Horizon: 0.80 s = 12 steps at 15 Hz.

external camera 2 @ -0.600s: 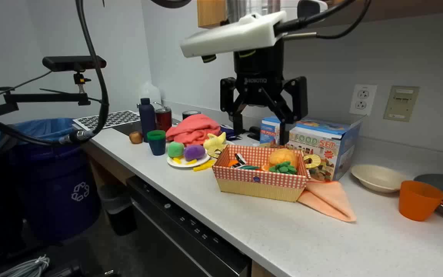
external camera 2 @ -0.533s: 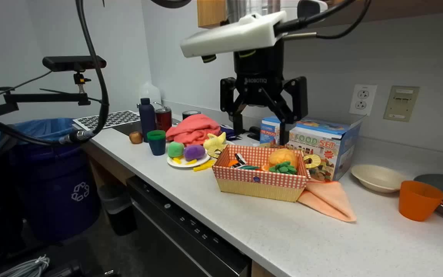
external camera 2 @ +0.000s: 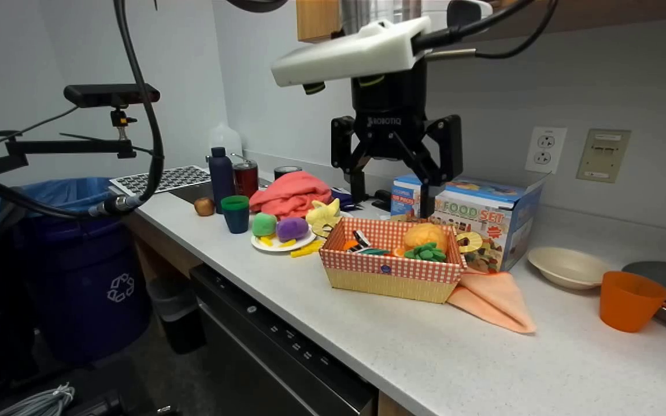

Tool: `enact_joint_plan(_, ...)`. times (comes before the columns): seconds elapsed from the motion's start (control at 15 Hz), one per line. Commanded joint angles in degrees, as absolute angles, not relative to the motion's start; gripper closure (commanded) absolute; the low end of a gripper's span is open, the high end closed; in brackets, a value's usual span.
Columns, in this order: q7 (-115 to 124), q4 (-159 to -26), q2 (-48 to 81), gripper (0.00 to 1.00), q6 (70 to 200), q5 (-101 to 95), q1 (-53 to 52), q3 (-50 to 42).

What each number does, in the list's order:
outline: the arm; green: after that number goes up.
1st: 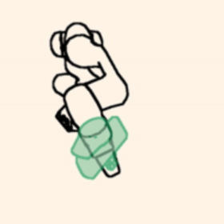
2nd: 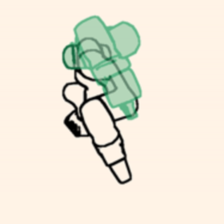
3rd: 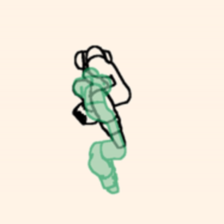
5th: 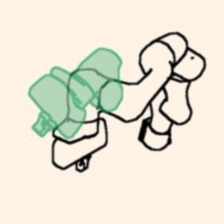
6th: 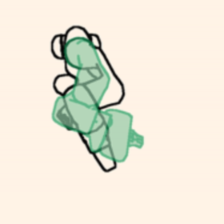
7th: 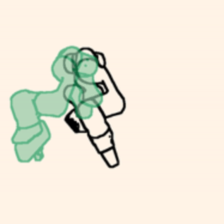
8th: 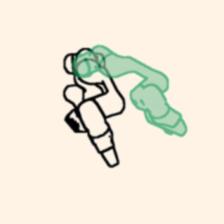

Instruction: Close the cupboard door

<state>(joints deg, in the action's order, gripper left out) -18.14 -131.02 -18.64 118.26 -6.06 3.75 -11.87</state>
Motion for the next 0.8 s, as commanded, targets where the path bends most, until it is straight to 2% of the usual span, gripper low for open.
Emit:
enact_joint_plan(0.0,-18.4,-130.9,-18.6,0.00,118.1,-5.8,4.5,-11.2)
enact_joint_plan(0.73,-18.6,-129.5,-18.9,0.00,117.6,-4.7,4.0,-11.0)
